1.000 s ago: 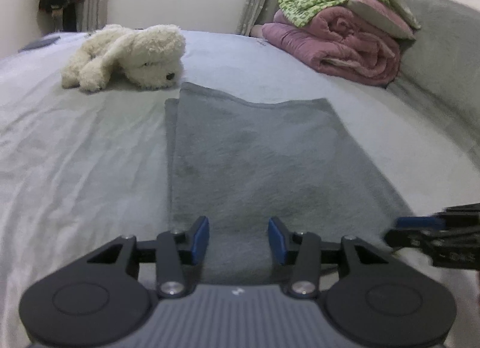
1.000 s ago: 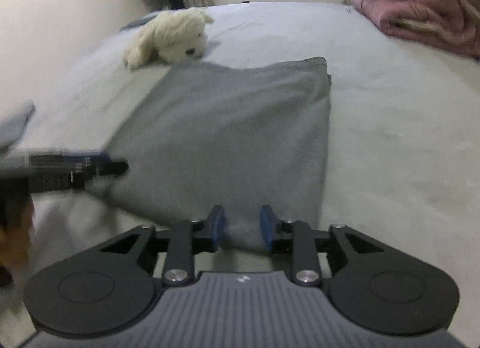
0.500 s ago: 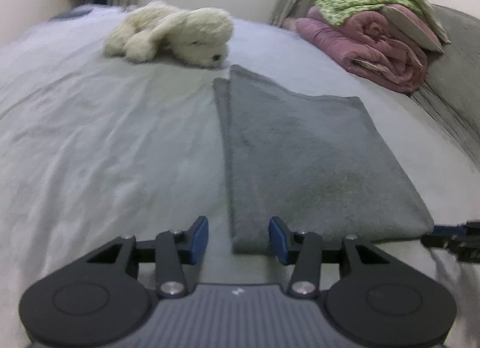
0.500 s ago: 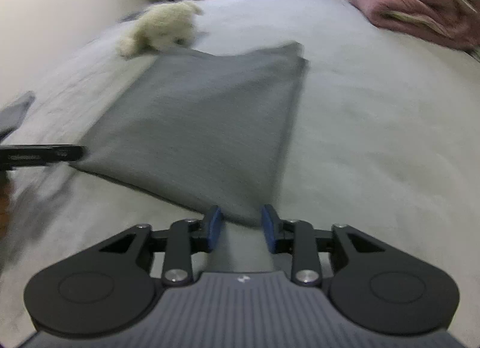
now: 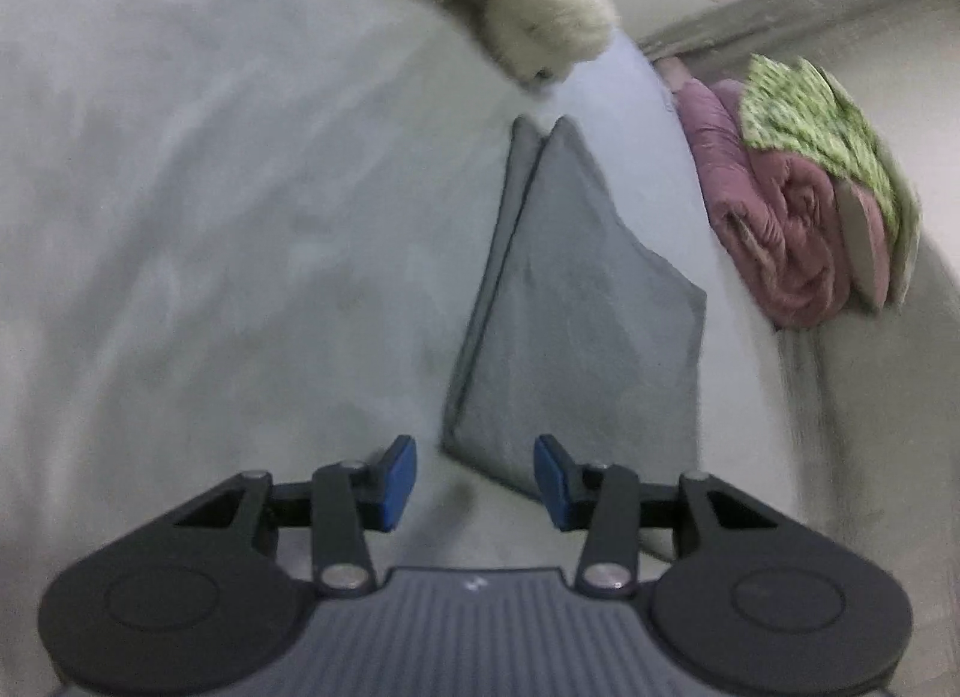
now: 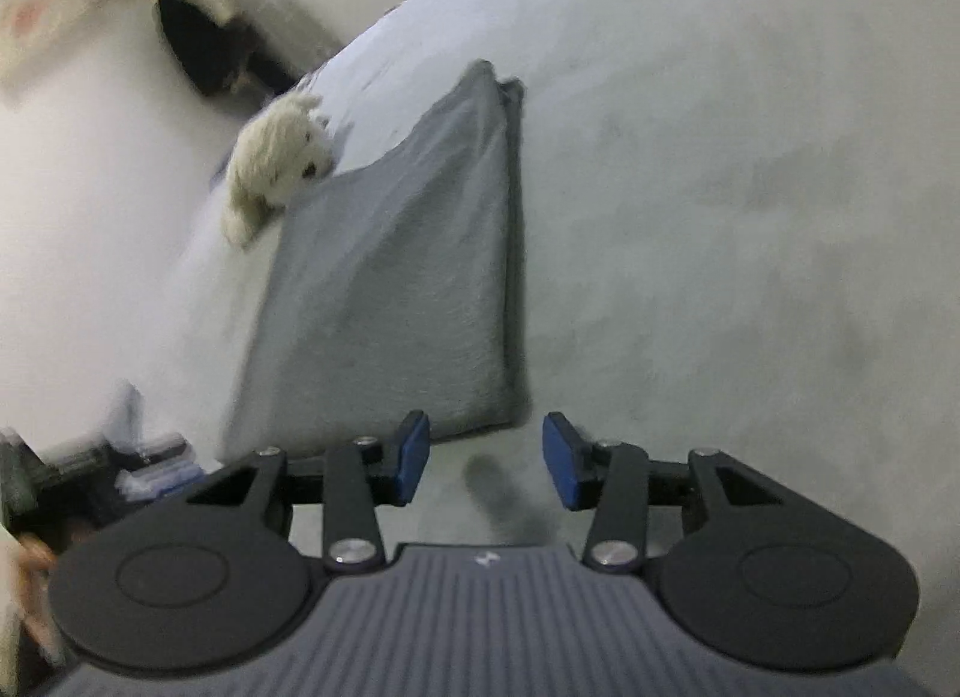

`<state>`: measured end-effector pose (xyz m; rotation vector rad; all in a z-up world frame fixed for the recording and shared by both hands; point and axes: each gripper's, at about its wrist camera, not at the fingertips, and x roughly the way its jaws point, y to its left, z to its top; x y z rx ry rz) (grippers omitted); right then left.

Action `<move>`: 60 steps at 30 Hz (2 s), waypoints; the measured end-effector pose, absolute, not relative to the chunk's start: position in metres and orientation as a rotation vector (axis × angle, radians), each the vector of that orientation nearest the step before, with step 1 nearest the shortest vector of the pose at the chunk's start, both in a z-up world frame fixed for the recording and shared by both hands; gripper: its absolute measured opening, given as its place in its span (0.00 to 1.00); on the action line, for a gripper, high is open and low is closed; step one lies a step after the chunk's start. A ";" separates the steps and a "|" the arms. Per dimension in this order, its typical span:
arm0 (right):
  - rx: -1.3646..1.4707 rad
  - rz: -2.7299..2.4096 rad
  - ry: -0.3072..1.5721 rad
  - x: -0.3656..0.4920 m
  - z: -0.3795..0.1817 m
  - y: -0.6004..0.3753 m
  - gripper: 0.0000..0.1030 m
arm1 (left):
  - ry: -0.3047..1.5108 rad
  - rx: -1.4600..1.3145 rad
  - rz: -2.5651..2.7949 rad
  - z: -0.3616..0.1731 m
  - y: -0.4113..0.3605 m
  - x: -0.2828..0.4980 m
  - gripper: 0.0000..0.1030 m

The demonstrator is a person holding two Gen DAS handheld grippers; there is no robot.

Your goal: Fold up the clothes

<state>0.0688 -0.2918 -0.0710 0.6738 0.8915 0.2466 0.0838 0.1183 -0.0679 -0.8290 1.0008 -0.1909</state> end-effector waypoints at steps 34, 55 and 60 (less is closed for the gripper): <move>0.769 0.039 0.652 0.049 -0.073 -0.270 0.06 | 0.760 -0.741 -0.127 -0.058 0.089 0.069 0.07; 0.775 0.043 0.898 -0.143 -0.063 -0.249 0.07 | 0.879 -0.631 -0.093 -0.041 0.071 -0.153 0.06; 0.705 0.049 0.947 -0.141 -0.067 -0.243 0.14 | 0.959 -0.576 -0.099 -0.048 0.071 -0.146 0.09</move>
